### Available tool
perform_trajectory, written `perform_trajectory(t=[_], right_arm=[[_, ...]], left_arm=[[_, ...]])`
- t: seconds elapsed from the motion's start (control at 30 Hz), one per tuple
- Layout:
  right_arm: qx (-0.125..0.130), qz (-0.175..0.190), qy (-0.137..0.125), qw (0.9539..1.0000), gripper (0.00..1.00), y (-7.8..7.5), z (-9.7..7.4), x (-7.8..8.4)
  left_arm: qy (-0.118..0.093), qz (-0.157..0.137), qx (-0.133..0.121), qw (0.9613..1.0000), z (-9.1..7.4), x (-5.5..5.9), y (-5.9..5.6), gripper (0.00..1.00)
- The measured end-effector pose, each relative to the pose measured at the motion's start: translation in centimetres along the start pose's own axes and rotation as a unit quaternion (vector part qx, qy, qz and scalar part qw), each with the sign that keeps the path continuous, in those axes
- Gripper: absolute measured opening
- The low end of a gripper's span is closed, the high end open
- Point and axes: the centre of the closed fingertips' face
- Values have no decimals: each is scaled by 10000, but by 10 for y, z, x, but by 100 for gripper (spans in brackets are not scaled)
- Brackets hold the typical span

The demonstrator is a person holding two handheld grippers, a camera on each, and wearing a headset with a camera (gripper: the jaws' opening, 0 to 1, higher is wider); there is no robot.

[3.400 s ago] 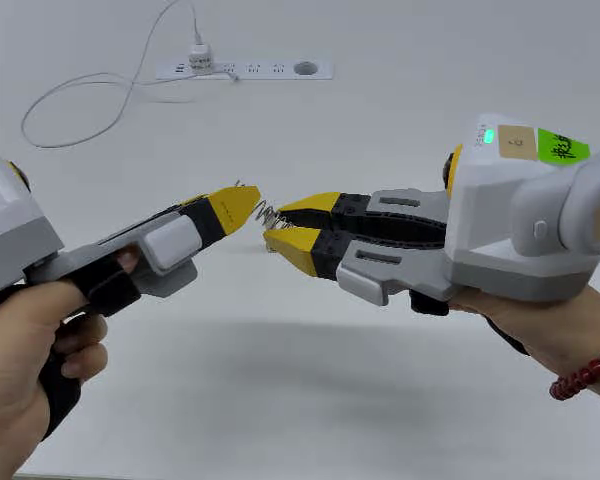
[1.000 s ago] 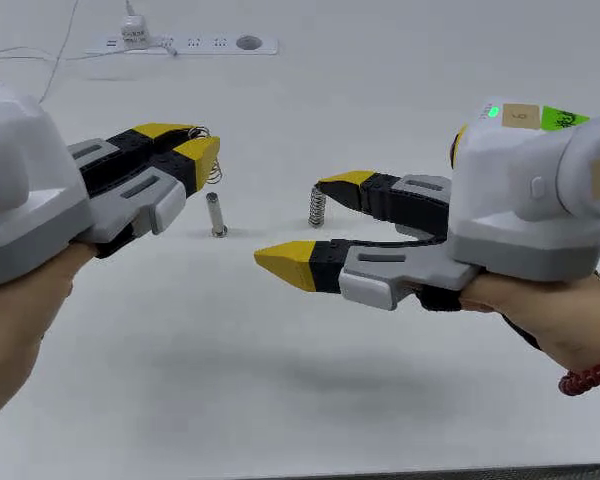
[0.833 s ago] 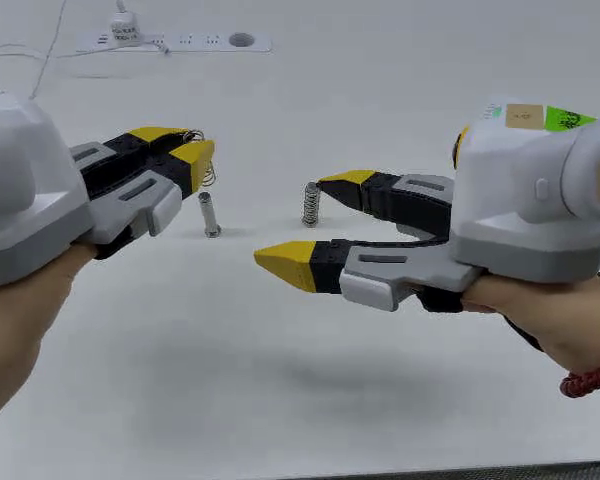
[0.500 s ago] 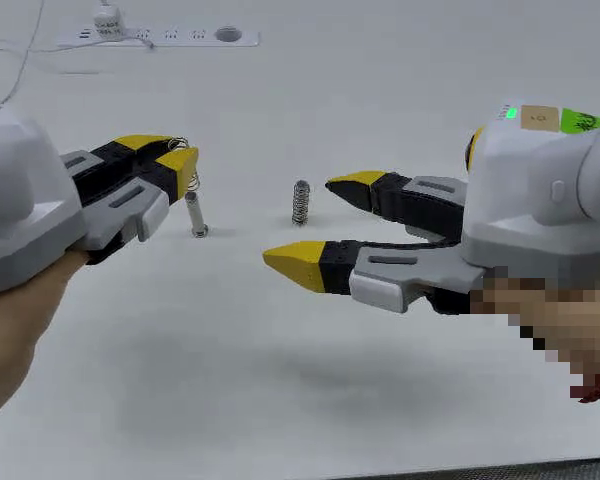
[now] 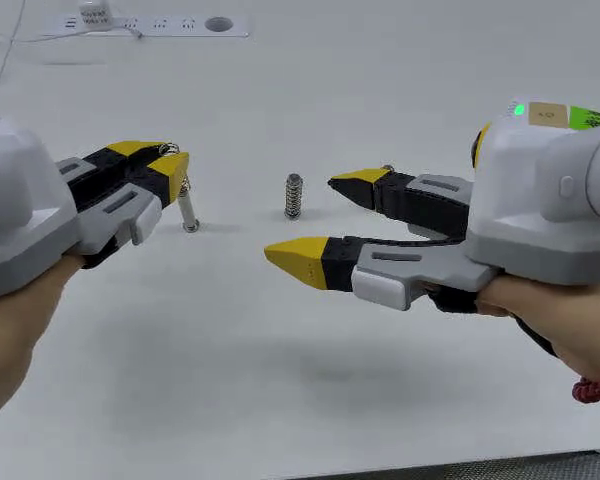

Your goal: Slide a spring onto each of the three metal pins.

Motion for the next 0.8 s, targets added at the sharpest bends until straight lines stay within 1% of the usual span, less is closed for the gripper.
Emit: perform_trajectory(t=[0.13, 0.57, 0.77, 0.8], right_arm=[[0, 26, 3, 10000, 56, -1, 0, 0], [0, 69, -15, 10000, 56, -1, 0, -1], [-4, 79, -20, 10000, 56, 0, 0, -1], [-7, 84, -15, 10000, 56, 0, -1, -1]], left_arm=[[-53, -16, -33, 10000, 1, -1, 2, 10], [-20, 15, -35, 10000, -1, 0, 2, 10], [37, 11, -8, 10000, 2, 5, 1, 10], [69, 13, -8, 10000, 3, 7, 1, 10]])
Point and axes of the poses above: the centre of the closed fingertips' face, and the gripper's own axes: z roughly forward along the fingers, y roughly to its left, x roughly out of its underside, and after that the axes turned 6 degrees about x, right-handed
